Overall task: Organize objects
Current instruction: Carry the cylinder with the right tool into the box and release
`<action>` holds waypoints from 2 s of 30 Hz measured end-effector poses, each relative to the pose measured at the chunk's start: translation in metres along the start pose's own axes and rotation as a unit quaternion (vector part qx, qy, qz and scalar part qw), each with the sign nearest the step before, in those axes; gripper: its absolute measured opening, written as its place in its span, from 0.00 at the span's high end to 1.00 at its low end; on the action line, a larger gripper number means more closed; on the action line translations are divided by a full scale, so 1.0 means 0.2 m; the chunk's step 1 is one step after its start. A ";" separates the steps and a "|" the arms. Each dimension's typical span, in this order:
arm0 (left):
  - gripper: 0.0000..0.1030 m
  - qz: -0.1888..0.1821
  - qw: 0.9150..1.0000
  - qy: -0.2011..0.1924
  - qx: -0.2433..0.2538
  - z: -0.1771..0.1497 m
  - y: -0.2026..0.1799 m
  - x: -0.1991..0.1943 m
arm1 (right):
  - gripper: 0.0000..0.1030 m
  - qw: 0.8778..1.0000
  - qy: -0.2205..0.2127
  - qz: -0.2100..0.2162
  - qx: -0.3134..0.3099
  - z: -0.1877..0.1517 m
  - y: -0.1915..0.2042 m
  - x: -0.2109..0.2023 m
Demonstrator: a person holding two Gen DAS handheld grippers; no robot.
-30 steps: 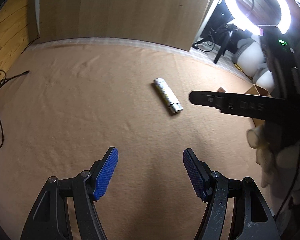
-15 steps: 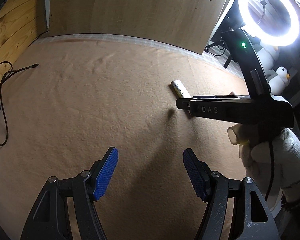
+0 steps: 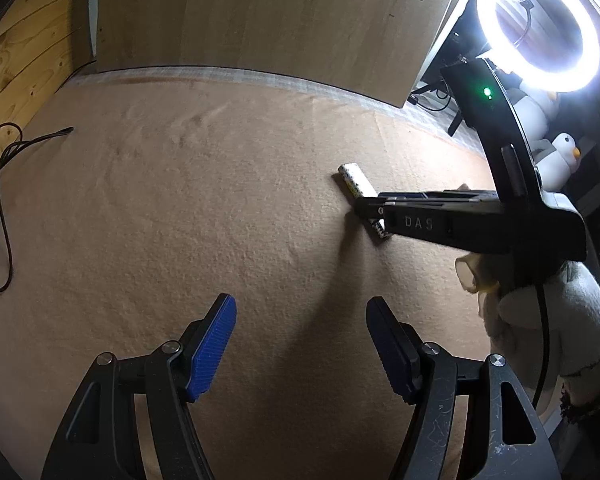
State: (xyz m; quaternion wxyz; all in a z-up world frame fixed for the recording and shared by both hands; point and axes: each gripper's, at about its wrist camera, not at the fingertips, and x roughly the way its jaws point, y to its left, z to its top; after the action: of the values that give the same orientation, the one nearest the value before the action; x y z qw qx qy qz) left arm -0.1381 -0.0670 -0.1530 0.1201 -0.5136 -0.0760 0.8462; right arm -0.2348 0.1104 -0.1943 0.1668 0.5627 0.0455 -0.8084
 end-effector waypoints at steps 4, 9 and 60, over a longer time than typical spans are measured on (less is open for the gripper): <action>0.31 0.000 1.000 -0.003 0.007 0.01 -0.04 -0.01 | 0.80 1.000 -0.005 0.003 0.001 -0.04 -0.01 -0.03; 0.31 0.000 1.000 -0.005 0.017 0.00 -0.09 -0.02 | 0.80 1.000 -0.018 0.012 0.008 -0.12 -0.03 -0.10; 0.31 -0.065 0.986 0.029 0.152 -0.09 -1.03 0.14 | 0.53 0.955 -0.114 -0.096 0.256 -1.20 -1.16 -1.05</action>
State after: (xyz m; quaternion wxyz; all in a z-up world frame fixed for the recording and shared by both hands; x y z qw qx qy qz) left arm -0.1096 0.1377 -0.1331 0.2539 -0.5079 0.0240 0.8228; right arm -0.0297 0.4364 -0.1132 -0.0572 0.4840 -0.1288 -0.8637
